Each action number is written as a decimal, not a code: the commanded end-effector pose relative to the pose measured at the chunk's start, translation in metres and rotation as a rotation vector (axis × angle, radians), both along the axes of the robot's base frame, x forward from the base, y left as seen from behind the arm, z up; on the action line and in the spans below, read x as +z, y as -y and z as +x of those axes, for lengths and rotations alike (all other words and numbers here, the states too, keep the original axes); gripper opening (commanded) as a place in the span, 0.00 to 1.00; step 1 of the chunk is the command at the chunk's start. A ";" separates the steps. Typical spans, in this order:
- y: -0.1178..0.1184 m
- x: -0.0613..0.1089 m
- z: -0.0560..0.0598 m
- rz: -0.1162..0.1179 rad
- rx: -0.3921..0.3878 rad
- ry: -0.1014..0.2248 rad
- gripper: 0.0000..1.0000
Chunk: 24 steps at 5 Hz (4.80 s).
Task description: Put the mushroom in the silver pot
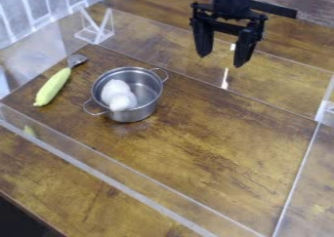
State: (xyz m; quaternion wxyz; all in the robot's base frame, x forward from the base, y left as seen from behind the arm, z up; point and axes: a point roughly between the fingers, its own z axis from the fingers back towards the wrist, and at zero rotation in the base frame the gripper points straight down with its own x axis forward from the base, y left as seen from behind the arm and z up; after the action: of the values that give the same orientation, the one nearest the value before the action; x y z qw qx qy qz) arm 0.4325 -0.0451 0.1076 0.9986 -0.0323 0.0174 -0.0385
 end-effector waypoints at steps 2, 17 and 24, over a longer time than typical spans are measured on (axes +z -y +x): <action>0.000 0.028 0.004 -0.006 -0.007 0.071 1.00; -0.007 -0.030 -0.014 0.028 0.034 -0.075 1.00; -0.059 0.062 -0.050 0.025 0.209 0.036 0.00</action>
State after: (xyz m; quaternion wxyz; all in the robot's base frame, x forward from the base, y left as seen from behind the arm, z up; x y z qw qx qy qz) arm 0.3858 0.0065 0.1304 0.9969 -0.0196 0.0488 0.0579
